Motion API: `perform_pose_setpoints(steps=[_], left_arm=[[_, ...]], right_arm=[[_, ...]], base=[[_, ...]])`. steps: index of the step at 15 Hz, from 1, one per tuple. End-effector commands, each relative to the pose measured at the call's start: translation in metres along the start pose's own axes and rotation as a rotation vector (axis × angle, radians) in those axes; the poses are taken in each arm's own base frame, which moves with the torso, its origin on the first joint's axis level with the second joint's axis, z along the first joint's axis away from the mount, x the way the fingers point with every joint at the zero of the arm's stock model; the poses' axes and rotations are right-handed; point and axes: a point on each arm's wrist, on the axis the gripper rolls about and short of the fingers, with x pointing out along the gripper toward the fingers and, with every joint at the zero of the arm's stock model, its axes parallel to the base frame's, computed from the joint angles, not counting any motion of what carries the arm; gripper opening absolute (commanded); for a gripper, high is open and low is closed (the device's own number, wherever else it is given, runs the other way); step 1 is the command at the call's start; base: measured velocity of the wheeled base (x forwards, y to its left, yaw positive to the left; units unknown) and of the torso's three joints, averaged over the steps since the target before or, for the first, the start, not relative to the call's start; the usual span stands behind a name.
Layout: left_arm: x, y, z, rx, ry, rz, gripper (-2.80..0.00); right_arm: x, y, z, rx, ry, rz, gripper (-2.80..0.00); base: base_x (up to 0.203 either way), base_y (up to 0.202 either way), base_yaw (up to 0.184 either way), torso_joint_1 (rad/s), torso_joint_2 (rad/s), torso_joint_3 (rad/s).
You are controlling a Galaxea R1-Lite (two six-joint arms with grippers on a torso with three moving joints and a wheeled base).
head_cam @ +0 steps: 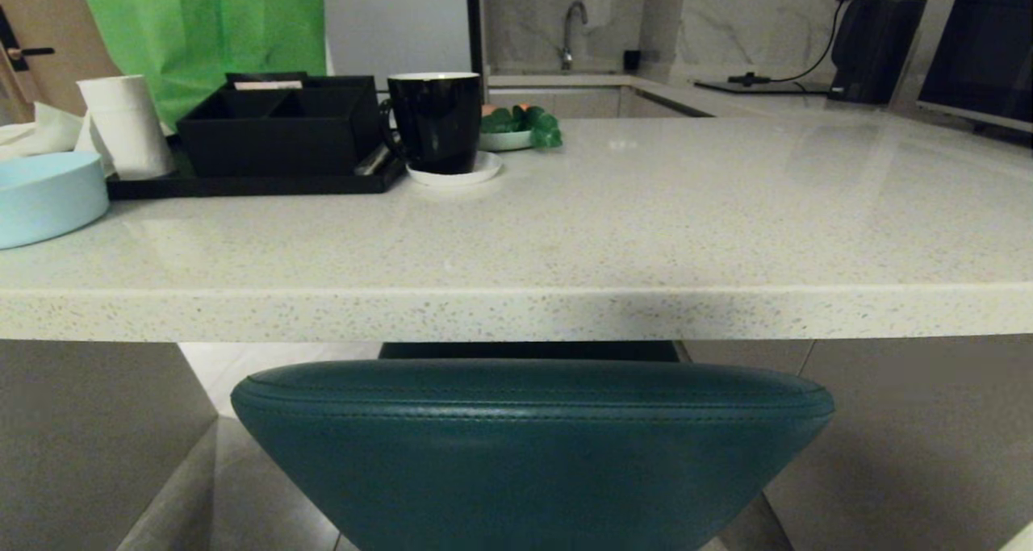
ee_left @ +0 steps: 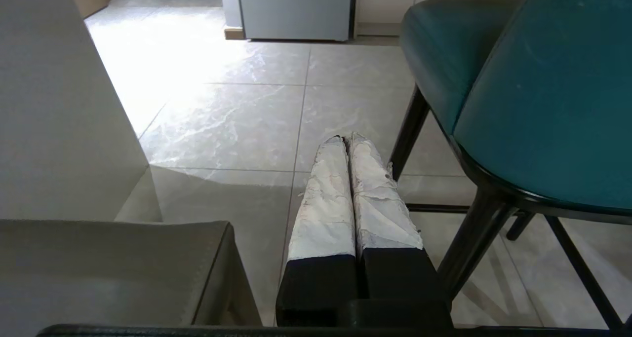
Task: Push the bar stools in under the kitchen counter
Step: Pull the blue chair out from under the dining table
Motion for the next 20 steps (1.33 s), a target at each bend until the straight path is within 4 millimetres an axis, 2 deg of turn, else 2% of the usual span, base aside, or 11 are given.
perform_pose_setpoints(steps=[1, 5, 6, 7, 9, 11, 13, 17, 20], left_arm=[[0.000, 0.000, 0.000, 0.008, 0.008, 0.000, -2.80], [0.002, -0.001, 0.002, 0.071, 0.048, -0.030, -2.80], [0.001, -0.001, 0.008, 0.062, 0.034, -0.042, -2.80], [-0.001, -0.001, 0.025, 0.028, 0.016, -0.056, -2.80], [0.011, -0.001, 0.053, -0.046, 0.083, -0.067, -2.80], [0.048, -0.001, 0.073, -0.090, 0.187, -0.066, -2.80], [0.095, 0.000, 0.074, -0.102, 0.246, -0.064, -2.80], [0.171, 0.000, 0.044, -0.106, 0.292, -0.067, -2.80], [0.206, -0.006, 0.024, -0.078, 0.246, -0.103, -2.80]], right_arm=[[0.000, 0.000, 0.000, 0.022, 0.020, -0.013, -2.80], [0.001, -0.001, 0.006, 0.039, 0.083, -0.020, -2.80], [0.001, -0.002, 0.023, 0.081, 0.067, -0.025, -2.80], [0.005, -0.003, 0.043, 0.145, 0.074, -0.029, -2.80], [0.031, -0.005, 0.076, 0.229, 0.170, -0.041, -2.80], [0.070, -0.006, 0.085, 0.238, 0.245, -0.046, -2.80], [0.111, -0.006, 0.080, 0.231, 0.272, -0.050, -2.80], [0.166, -0.001, 0.049, 0.207, 0.325, -0.038, -2.80], [0.202, 0.016, 0.029, 0.165, 0.324, -0.026, -2.80]], base=[[0.000, 0.000, 0.000, 0.000, 0.00, 0.000], [0.000, 0.000, 0.000, 0.000, 0.00, 0.000], [0.000, 0.000, 0.000, 0.000, 0.00, 0.000], [0.000, 0.000, 0.000, 0.000, 0.00, 0.000], [0.000, 0.000, 0.000, 0.000, 0.00, 0.000], [0.000, 0.000, 0.000, 0.000, 0.00, 0.000], [0.000, 0.000, 0.000, 0.000, 0.00, 0.000], [0.000, 0.000, 0.000, 0.000, 0.00, 0.000], [0.000, 0.000, 0.000, 0.000, 0.00, 0.000]])
